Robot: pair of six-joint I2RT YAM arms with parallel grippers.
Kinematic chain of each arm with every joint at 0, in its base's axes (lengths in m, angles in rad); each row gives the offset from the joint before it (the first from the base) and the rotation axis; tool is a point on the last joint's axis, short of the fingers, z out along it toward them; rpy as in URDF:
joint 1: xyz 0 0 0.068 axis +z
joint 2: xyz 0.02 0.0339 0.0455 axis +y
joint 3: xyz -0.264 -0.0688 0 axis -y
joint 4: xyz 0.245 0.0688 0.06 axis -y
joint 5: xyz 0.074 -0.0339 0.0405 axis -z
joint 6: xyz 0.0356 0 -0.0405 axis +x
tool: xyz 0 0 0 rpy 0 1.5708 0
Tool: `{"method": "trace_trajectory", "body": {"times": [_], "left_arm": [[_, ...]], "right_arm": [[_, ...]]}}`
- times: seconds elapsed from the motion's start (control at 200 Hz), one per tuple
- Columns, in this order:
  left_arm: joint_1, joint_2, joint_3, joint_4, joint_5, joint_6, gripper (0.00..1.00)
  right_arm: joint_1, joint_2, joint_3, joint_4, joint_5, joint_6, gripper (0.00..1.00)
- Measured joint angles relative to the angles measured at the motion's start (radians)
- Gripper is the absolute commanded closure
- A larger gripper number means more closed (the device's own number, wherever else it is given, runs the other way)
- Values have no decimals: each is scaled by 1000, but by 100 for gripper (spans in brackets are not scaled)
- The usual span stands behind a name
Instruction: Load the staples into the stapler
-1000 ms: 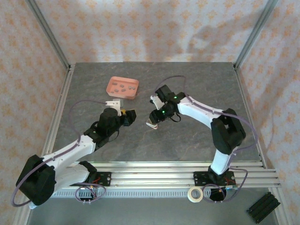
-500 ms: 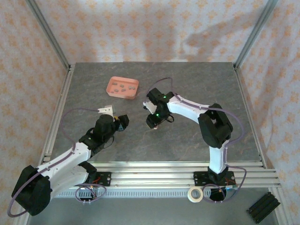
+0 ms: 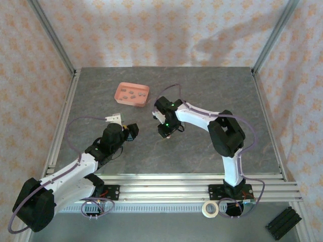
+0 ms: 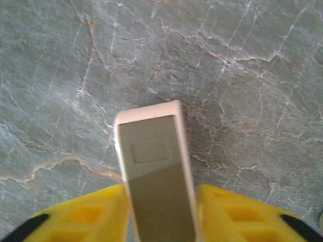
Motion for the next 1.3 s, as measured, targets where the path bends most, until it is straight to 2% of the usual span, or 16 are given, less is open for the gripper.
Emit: {"method": "trace_trajectory", "body": {"times": [0.135, 0.285, 0.395, 0.571, 0.846, 1.296], "left_arm": [[0, 0, 0, 1, 0, 0, 39], [0, 0, -17, 40, 20, 8, 40], [-13, 2, -55, 113, 47, 18, 40], [-111, 66, -74, 238, 85, 115, 40], [-220, 237, -45, 332, 144, 276, 40], [-246, 349, 53, 394, 186, 382, 40]], "right_arm": [[2, 0, 0, 2, 10, 14, 80], [-6, -37, -31, 43, -2, 63, 85], [-61, -126, -118, 124, -100, 156, 89], [-193, -254, -244, 271, -292, 301, 96], [-213, -300, -357, 407, -507, 435, 100], [-217, -336, -365, 471, -658, 489, 100]]}}
